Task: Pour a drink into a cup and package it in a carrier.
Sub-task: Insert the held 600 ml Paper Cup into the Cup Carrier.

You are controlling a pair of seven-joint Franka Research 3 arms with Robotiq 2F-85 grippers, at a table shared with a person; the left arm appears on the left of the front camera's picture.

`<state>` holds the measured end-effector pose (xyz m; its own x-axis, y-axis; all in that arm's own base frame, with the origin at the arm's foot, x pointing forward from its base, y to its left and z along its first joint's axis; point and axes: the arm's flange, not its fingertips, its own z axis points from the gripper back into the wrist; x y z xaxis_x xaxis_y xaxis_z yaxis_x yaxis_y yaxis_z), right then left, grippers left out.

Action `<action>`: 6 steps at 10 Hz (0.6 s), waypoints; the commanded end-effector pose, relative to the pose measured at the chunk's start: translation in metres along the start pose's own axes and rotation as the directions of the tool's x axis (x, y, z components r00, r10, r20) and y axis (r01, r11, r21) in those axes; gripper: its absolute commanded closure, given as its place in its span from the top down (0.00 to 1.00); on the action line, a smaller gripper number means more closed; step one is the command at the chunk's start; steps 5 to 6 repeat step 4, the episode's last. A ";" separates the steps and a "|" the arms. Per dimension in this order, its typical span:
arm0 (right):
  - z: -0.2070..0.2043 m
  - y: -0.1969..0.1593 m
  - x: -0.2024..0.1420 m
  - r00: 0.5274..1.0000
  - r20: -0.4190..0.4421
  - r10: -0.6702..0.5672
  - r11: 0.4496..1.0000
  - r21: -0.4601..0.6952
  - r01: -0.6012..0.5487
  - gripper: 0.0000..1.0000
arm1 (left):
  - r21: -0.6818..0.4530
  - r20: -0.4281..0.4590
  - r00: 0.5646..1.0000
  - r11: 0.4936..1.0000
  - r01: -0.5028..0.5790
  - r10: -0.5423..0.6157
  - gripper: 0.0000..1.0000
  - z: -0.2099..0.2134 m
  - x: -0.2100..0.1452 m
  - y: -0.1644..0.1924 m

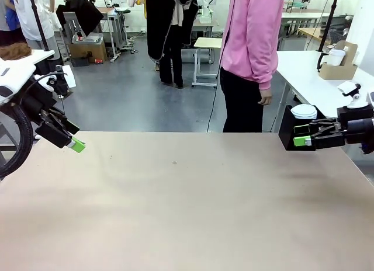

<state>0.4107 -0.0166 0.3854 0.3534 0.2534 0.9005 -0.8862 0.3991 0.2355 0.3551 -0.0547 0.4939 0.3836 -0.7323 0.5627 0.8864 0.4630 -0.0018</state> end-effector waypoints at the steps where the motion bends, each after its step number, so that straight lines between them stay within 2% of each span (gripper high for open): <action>1: 0.000 0.000 0.001 1.000 -0.003 0.003 1.000 0.001 -0.003 1.00 | -0.012 0.014 1.000 1.000 0.011 -0.011 1.00 0.000 -0.001 0.001; 6: 0.000 0.000 0.001 1.000 -0.003 0.003 1.000 0.001 -0.003 1.00 | -0.012 0.014 1.000 1.000 0.011 -0.011 1.00 0.000 -0.001 0.001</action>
